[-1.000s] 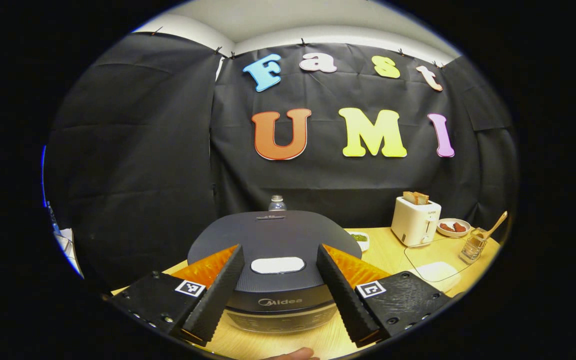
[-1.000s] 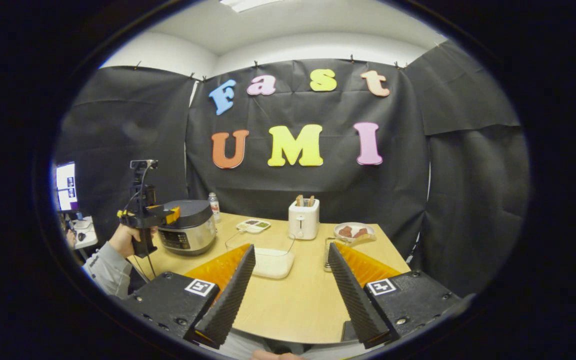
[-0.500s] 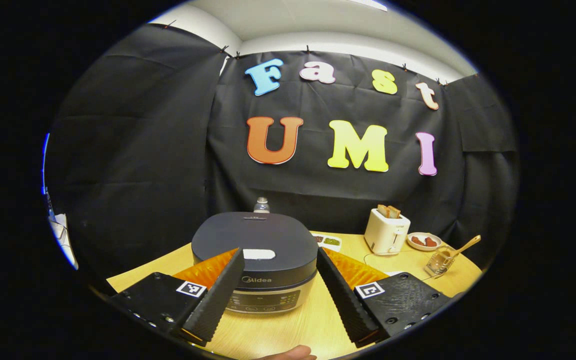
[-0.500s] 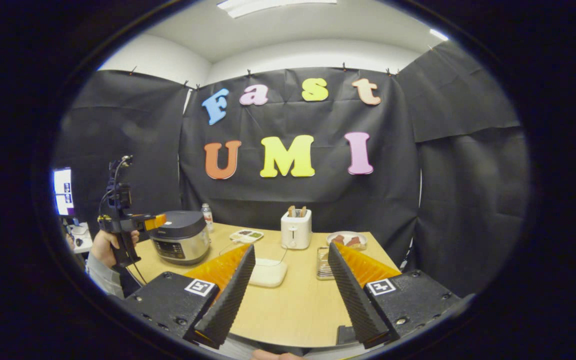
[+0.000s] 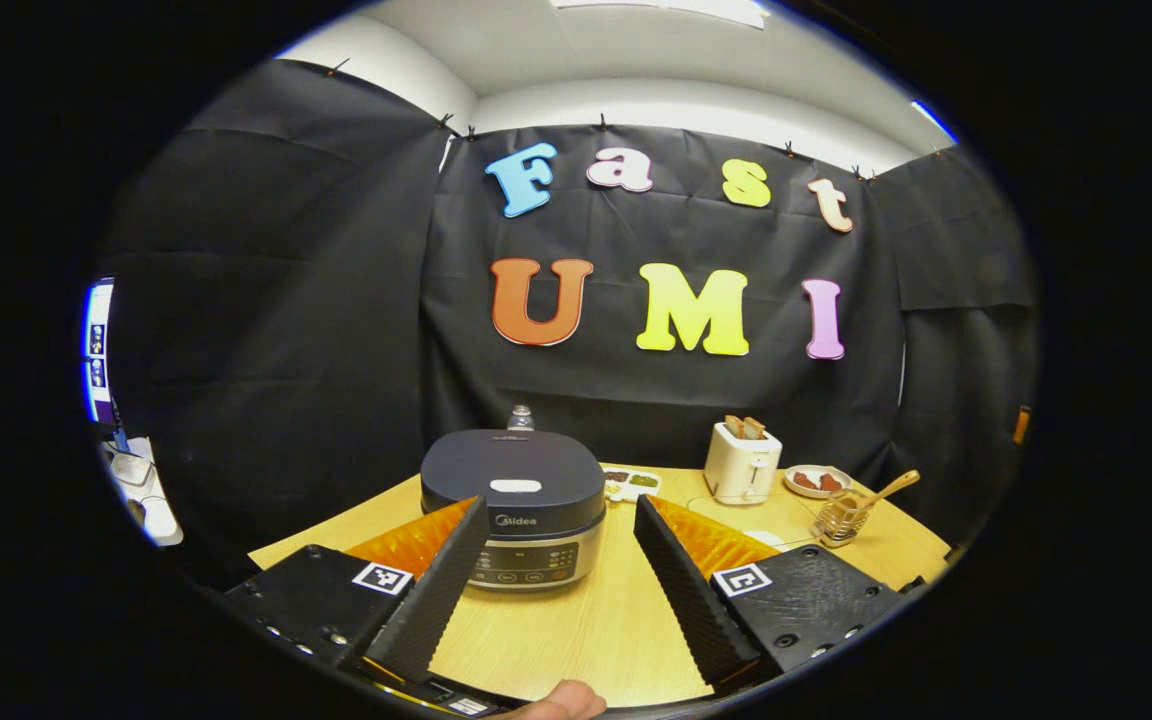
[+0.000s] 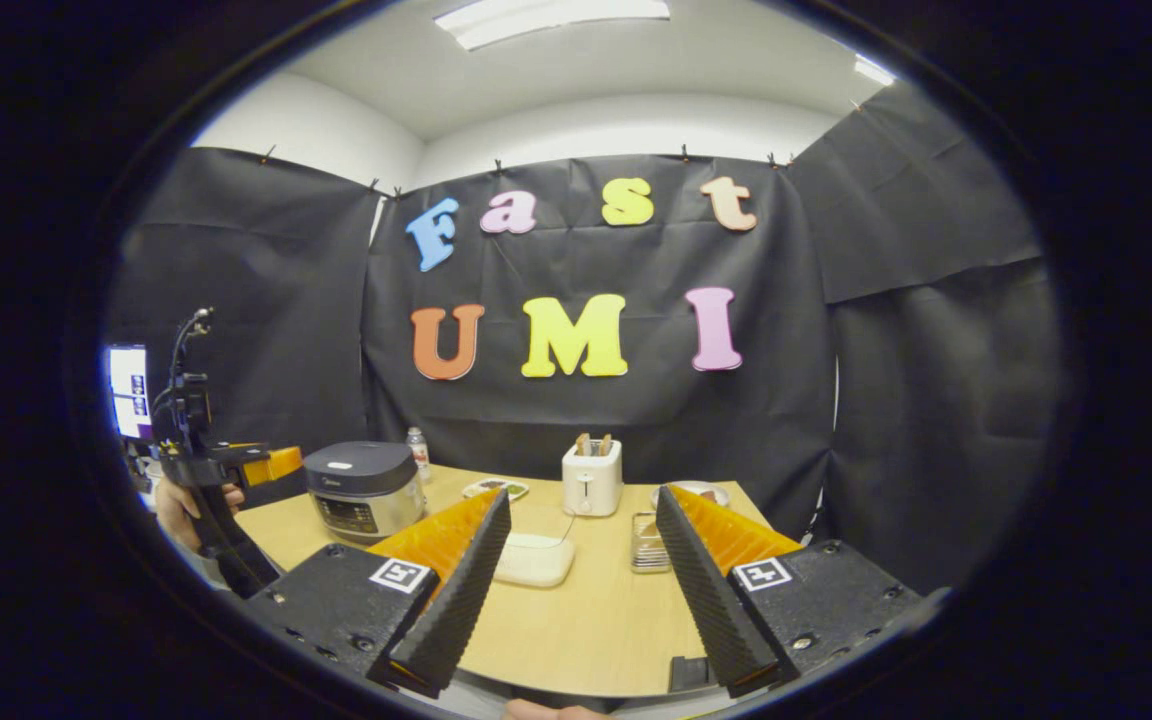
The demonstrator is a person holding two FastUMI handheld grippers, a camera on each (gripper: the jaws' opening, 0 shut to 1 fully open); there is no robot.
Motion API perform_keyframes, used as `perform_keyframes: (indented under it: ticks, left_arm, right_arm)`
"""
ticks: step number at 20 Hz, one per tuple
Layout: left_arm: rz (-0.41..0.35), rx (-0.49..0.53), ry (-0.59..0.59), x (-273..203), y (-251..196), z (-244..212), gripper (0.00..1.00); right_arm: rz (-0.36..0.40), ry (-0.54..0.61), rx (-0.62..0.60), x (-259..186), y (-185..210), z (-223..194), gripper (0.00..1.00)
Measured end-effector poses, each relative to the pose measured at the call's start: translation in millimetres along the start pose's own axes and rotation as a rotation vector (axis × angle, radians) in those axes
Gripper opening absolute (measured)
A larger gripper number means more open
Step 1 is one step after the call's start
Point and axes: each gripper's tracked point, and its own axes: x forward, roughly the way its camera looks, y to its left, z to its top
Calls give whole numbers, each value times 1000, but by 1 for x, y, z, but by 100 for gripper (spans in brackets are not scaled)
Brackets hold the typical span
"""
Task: Close the left gripper, press the button to open the rice cooker; take a wooden spoon from the chopstick holder with the right hand, scoop a spoonful of rice and pour it into the rice cooker, then put the wooden spoon back into the chopstick holder.
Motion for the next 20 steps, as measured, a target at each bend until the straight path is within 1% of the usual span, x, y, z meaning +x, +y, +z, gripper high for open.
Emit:
perform_keyframes:
  ticks: [2, 3, 4, 5, 9, 10, 12, 13, 14, 15, 16, 17, 18, 19, 20]
  left_arm:
    - [-9, 0, -14, -13, -6, 11, 94]
    - [-19, -4, -23, -20, -10, 16, 94]
    - [-29, -4, -30, -26, -15, 19, 94]
    - [-33, 2, -35, -32, -19, 21, 94]
    - [-71, 55, -59, -53, -40, 31, 94]
    - [-82, 68, -65, -57, -45, 34, 94]
    - [-88, 88, -87, -62, -49, 43, 94]
    - [-94, 96, -92, -65, -53, 45, 94]
    - [-98, 102, -94, -66, -56, 46, 94]
    - [-102, 107, -93, -67, -59, 45, 94]
    - [-102, 113, -93, -67, -61, 44, 94]
    - [-103, 118, -92, -67, -63, 43, 94]
    - [-108, 123, -92, -67, -66, 42, 94]
    - [-112, 127, -94, -69, -69, 43, 94]
    - [-113, 128, -94, -69, -70, 43, 94]
  right_arm:
    - [10, -16, 29, -5, 4, 5, 95]
    - [13, -26, 34, -7, 4, 10, 92]
    - [7, -26, 30, -9, 3, 10, 92]
    - [2, -27, 22, -10, 1, 10, 95]
    - [-32, -36, 11, -10, -10, 13, 95]
    - [-37, -33, 19, -9, -13, 12, 92]
    - [-53, -56, 62, -11, -19, 16, 92]
    - [-60, -62, 70, -9, -22, 15, 99]
    - [-65, -59, 68, -8, -24, 13, 91]
    - [-67, -53, 66, -7, -25, 11, 95]
    - [-70, -45, 67, -7, -26, 8, 92]
    - [-71, -38, 70, -6, -27, 6, 95]
    - [-70, -31, 72, -5, -28, 4, 92]
    - [-68, -25, 73, -4, -27, 3, 95]
    - [-70, -20, 72, -3, -29, 2, 95]
